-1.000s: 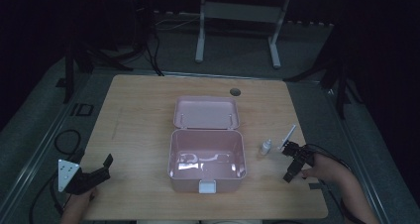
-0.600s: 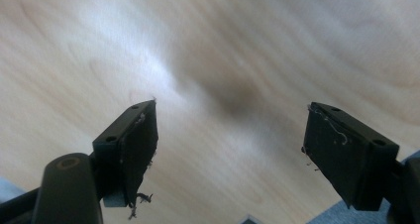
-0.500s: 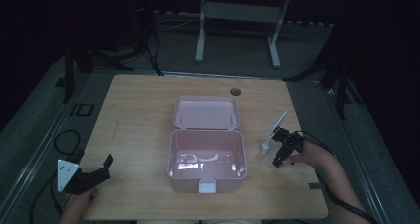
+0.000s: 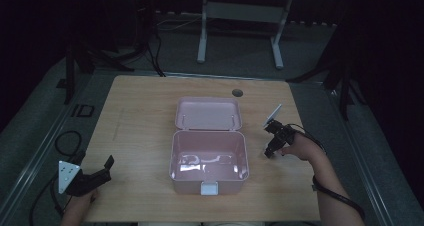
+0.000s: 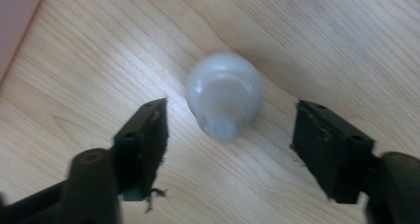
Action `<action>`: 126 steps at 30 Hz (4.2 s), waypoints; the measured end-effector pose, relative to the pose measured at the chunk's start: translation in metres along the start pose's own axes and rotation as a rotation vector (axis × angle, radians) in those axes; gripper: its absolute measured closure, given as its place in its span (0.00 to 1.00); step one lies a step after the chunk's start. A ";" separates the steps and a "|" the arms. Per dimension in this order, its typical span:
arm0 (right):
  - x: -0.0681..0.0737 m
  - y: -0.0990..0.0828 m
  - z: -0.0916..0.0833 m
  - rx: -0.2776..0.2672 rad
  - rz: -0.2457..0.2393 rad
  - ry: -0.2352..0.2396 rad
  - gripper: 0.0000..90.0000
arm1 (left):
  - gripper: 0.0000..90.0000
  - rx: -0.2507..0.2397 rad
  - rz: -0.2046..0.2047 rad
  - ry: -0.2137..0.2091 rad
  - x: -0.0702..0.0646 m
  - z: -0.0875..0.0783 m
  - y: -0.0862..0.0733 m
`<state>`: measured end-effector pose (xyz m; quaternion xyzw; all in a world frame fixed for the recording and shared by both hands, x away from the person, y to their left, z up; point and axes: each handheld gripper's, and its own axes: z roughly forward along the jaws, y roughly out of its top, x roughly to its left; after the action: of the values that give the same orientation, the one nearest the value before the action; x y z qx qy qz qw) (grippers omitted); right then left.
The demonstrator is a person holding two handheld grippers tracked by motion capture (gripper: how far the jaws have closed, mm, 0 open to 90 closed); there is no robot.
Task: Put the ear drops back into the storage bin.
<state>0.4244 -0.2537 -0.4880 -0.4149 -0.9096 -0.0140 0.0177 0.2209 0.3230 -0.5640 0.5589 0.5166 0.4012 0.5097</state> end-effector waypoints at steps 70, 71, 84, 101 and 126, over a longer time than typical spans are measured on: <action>0.071 -0.050 -0.007 0.162 -0.868 -0.143 0.66 | 0.00 0.005 0.006 0.003 0.000 0.000 0.000; 0.072 -0.051 -0.007 0.164 -0.866 -0.148 0.66 | 0.00 0.005 0.006 0.004 0.000 0.000 0.000; 0.078 -0.052 -0.013 0.147 -0.860 -0.142 0.66 | 0.00 0.005 0.006 0.003 0.000 0.000 0.000; 0.087 -0.053 -0.045 0.124 -0.855 -0.143 0.66 | 0.00 0.006 0.005 0.005 0.000 0.000 0.000; 0.111 -0.038 -0.105 0.035 -0.862 -0.163 0.66 | 0.00 0.005 0.005 0.006 0.000 0.000 0.000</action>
<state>0.3252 -0.1994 -0.3786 0.0030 -0.9981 0.0280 -0.0547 0.2213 0.3225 -0.5638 0.5601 0.5176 0.4029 0.5059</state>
